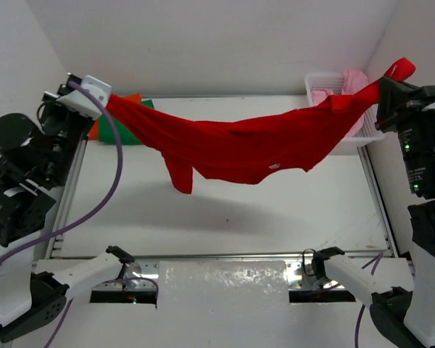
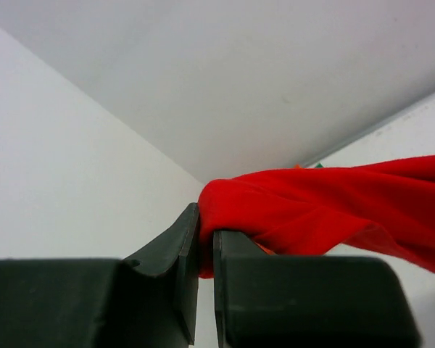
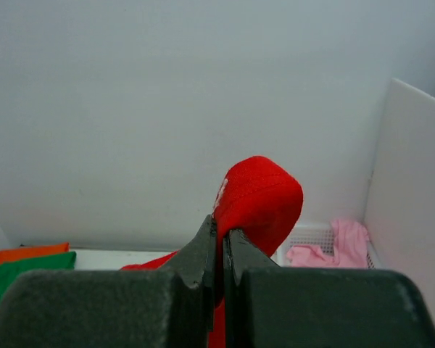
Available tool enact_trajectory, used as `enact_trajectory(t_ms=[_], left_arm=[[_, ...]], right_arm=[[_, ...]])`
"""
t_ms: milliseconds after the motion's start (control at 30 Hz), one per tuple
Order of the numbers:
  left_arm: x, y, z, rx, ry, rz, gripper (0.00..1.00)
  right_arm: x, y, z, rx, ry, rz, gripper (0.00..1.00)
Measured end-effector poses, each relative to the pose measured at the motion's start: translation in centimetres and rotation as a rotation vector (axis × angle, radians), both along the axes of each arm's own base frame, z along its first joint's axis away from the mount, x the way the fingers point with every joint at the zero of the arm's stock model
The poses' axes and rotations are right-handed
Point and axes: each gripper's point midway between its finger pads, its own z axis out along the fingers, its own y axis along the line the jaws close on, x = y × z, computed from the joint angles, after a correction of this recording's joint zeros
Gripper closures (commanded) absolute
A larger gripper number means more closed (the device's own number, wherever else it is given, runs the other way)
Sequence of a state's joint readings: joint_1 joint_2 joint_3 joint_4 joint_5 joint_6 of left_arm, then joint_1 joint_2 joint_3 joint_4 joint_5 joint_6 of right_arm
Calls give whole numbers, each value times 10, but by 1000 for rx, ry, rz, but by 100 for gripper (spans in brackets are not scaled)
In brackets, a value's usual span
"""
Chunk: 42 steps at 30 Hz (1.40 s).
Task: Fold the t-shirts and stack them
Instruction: Flatten out the tshirt
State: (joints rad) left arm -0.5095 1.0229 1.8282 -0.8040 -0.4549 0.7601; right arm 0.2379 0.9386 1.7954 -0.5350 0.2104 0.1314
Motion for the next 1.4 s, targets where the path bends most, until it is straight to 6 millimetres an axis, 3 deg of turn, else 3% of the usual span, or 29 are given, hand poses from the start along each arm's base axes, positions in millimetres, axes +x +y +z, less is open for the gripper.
enact_trajectory(t_ms=[133,300,433,500,567,700,767,800,833,900,933,1000,1033,1100,1200,1300,1400], left_arm=[[-15,12,21,-20,-59,18,100],[-11,8,10,5,-30,3,100],[6,-12,-36,53,84,-48,100],[21,-27,-72,74,176,-84,100],[37,-43,-114,96,280,-113,100],[72,-74,-198,126,473,-146,100],[89,-87,-243,151,567,-156,100],[93,-91,-263,160,607,-163,100],[94,-94,-283,171,648,-169,100],[91,-96,-314,183,699,-180,100],[89,-96,-325,187,719,-184,100],[87,-96,-343,186,737,-188,100],[86,-97,-351,185,745,-192,100],[84,-98,-364,179,761,-195,100],[79,-97,-379,170,784,-191,100],[76,-95,-386,161,801,-179,100],[75,-91,-389,146,809,-163,100]], right_arm=[[-8,-2,9,0,-17,0,100],[5,2,-2,-17,26,6,100],[46,16,-25,-55,113,28,100],[80,26,-41,-90,174,37,100],[128,38,-65,-147,260,46,100],[246,71,-135,-275,445,92,100],[305,87,-194,-327,548,121,98],[319,91,-214,-339,581,129,84],[346,100,-271,-358,673,150,41],[366,108,-352,-370,815,179,9],[371,111,-384,-358,872,189,1],[376,113,-436,-335,972,196,1],[378,115,-452,-314,1000,194,1],[374,114,-463,-269,1039,184,1],[357,108,-442,-217,1033,162,1],[295,93,-407,-184,1046,129,1],[219,90,-384,-154,1013,128,33]])
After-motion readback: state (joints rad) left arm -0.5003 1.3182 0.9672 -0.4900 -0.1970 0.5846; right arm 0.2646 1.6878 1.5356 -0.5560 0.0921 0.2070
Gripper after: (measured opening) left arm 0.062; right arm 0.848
